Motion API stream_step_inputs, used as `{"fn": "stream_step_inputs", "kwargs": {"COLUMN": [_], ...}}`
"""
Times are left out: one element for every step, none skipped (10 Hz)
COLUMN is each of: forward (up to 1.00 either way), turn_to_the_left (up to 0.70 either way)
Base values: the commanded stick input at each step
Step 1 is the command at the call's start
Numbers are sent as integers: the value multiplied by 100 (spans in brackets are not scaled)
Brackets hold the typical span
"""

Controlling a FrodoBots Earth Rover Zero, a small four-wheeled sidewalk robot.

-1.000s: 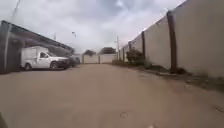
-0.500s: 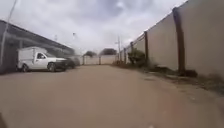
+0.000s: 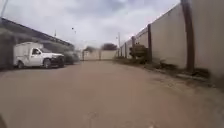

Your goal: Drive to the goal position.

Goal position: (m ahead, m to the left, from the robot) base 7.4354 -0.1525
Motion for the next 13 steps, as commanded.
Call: {"fn": "stream_step_inputs", "kwargs": {"forward": [100, 100, 100, 100, 100, 100, 100, 100, 100, 100, 100, 100, 100], "turn_to_the_left": [0, 0, 0, 0, 0, 0, 0, 0, 0, 0, 0, 0, 0]}}
